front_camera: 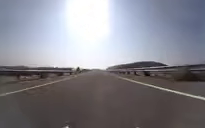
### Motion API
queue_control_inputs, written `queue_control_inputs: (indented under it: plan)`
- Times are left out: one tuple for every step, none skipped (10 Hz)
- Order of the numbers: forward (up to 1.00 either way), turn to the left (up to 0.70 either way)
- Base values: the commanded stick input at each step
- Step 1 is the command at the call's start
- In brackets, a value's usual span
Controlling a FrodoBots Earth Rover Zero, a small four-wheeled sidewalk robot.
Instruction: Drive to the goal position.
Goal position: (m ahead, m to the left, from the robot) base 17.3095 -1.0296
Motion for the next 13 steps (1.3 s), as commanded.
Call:
queue_control_inputs:
  plan:
    - [1.00, -0.03]
    - [1.00, -0.02]
    - [1.00, -0.02]
    - [1.00, -0.01]
    - [1.00, 0.00]
    - [1.00, 0.00]
    - [1.00, 0.00]
    - [1.00, 0.00]
    - [1.00, 0.00]
    - [1.00, 0.00]
    - [1.00, 0.00]
    - [1.00, 0.00]
    - [1.00, 0.00]
